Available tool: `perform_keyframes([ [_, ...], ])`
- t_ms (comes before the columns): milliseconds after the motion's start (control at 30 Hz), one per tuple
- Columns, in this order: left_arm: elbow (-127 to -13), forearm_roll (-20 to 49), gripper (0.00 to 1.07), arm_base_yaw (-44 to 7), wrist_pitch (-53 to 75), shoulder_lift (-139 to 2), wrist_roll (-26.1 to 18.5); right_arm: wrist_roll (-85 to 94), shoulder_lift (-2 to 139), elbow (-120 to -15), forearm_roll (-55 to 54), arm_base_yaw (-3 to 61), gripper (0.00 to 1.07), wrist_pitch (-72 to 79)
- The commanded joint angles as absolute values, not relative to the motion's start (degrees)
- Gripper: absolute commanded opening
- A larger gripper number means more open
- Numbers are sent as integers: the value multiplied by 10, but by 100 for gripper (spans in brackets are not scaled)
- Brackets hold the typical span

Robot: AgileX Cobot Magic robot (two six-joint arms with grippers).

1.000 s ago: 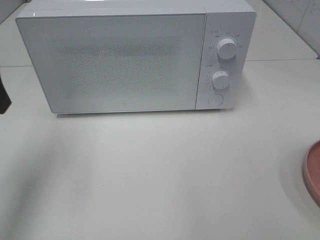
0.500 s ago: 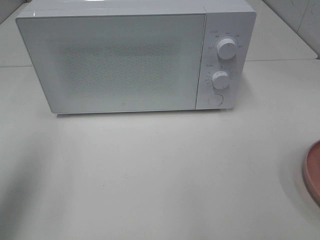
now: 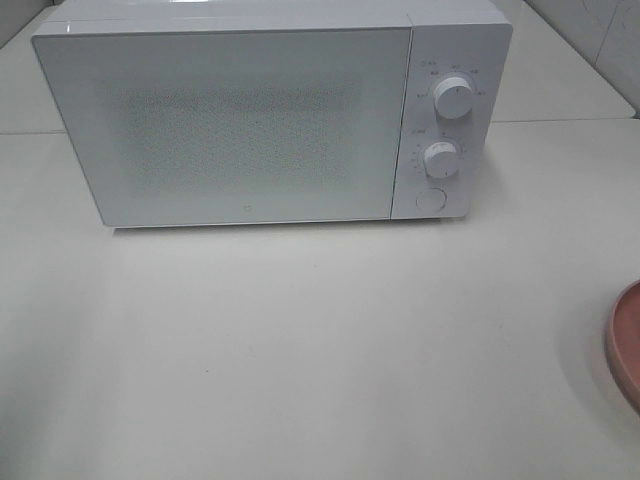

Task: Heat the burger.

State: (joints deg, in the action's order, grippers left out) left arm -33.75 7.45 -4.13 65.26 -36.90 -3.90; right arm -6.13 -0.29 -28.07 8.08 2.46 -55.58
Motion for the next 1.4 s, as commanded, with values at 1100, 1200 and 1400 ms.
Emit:
perform_keyframes([
  [1100, -296, 84, 102, 2, 612, 16, -33, -60, -19, -281, 81, 20, 76, -552],
  [1200, -296, 84, 102, 2, 612, 16, -33, -60, -19, -281, 81, 20, 76, -552],
  [1400, -296, 84, 102, 2, 612, 16, -33, -60, -19, -281, 81, 20, 76, -552],
])
